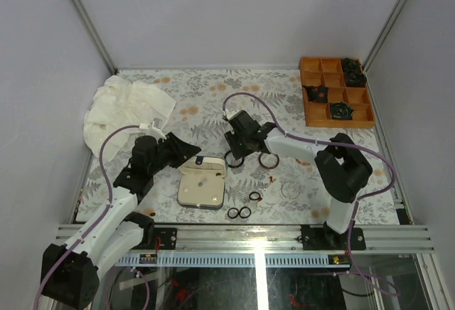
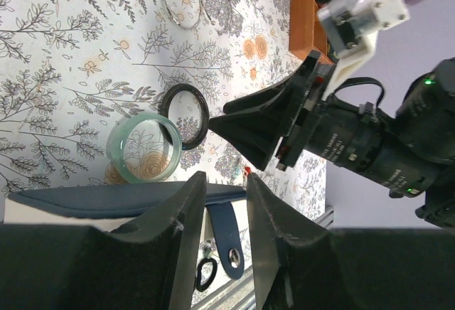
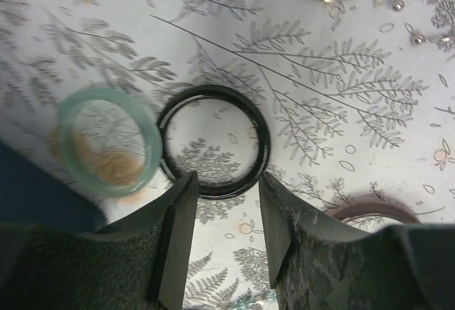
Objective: Organize the mixed jewelry
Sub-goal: Move the jewelry to the center of the board.
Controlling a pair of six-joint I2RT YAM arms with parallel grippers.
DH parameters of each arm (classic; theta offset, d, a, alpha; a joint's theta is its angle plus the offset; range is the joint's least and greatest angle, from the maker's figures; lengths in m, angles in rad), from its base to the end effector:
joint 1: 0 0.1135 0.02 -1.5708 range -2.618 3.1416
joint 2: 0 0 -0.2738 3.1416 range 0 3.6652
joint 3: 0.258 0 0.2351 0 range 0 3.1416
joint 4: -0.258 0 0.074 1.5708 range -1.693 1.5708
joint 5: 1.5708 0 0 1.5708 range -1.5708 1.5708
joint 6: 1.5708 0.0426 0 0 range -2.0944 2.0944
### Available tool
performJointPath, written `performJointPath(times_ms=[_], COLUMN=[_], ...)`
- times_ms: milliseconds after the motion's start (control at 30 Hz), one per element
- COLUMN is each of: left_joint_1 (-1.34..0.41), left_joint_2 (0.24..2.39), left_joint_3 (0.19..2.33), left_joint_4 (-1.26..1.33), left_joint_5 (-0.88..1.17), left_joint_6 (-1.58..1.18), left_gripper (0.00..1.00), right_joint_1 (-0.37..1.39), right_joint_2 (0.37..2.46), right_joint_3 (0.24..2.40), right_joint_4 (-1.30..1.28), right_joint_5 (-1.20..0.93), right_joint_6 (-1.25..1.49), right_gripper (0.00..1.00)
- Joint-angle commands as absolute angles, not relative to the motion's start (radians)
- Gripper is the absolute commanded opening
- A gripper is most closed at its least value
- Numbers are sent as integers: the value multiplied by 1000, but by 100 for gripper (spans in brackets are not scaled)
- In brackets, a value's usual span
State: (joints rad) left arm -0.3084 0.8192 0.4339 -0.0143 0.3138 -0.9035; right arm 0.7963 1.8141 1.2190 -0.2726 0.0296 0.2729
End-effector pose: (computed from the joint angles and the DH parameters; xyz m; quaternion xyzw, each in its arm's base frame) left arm 0.1596 -0.0647 0.2391 -0.1588 0.8123 -0.4180 0.3745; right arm 0.2689 0.2730 0.2125 -0.2379 0.9081 0.1635 0.3034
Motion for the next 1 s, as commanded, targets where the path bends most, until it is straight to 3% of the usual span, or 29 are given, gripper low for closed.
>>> performJointPath(times_ms=[0, 300, 400, 500, 600, 967], left_joint_1=[-315, -314, -314, -314, -314, -314], left_joint_2=[806, 808, 804, 804, 804, 799], left_joint_3=[468, 471, 469, 471, 470, 467], left_joint_4=[-62, -64, -67, -67, -66, -69], left_joint_5=[298, 297, 297, 295, 296, 296], left_joint_6=[-875, -872, -872, -872, -874, -876], left_gripper=[29, 29, 29, 29, 29, 29], right_joint_1=[793, 793, 794, 794, 795, 787], right_joint_2=[1863, 1959, 1974, 1973, 1965, 1884], right_joint_3=[1270, 1309, 1308, 1308, 1314, 1343], right_joint_4=[-339, -382, -383, -388, -394, -392], right_joint_5=[152, 206, 220, 237, 265, 299], right_joint_6=[270, 267, 272, 272, 274, 260], right_gripper=[46, 43, 34, 13, 1, 0])
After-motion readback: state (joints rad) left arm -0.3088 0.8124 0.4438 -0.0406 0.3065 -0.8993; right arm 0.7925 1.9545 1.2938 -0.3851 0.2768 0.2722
